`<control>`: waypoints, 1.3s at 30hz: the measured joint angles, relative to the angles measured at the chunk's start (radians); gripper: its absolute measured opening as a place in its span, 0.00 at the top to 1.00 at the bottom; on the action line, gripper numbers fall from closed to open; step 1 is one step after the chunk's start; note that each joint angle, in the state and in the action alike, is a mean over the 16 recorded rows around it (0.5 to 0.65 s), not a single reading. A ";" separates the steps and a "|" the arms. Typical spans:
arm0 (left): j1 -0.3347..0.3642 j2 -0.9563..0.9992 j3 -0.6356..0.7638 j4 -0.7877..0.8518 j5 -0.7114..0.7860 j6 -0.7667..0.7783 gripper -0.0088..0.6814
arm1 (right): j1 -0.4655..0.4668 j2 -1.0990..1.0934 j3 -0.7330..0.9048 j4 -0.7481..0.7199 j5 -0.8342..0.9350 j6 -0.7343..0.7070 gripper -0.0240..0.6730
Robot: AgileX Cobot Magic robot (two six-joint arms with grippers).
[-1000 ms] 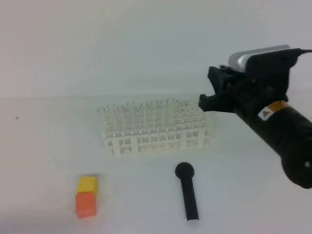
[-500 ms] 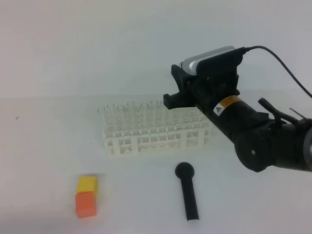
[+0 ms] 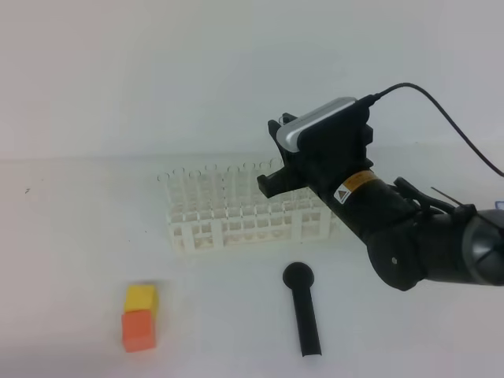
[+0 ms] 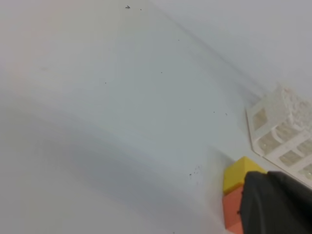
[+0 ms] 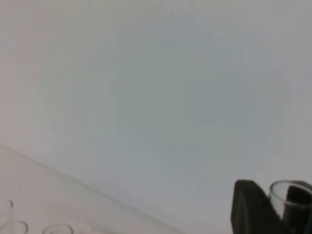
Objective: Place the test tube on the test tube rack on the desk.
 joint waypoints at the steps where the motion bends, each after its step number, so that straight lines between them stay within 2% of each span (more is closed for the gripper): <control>1: 0.000 0.000 0.000 0.000 0.000 0.000 0.99 | 0.000 0.004 0.000 -0.002 -0.008 -0.001 0.79; 19: 0.000 0.000 0.000 0.000 0.000 0.000 0.99 | 0.000 0.034 -0.006 -0.005 -0.074 0.053 0.79; 39: 0.000 -0.004 0.006 0.001 -0.003 0.000 0.99 | 0.000 0.024 -0.007 -0.008 -0.016 0.064 0.79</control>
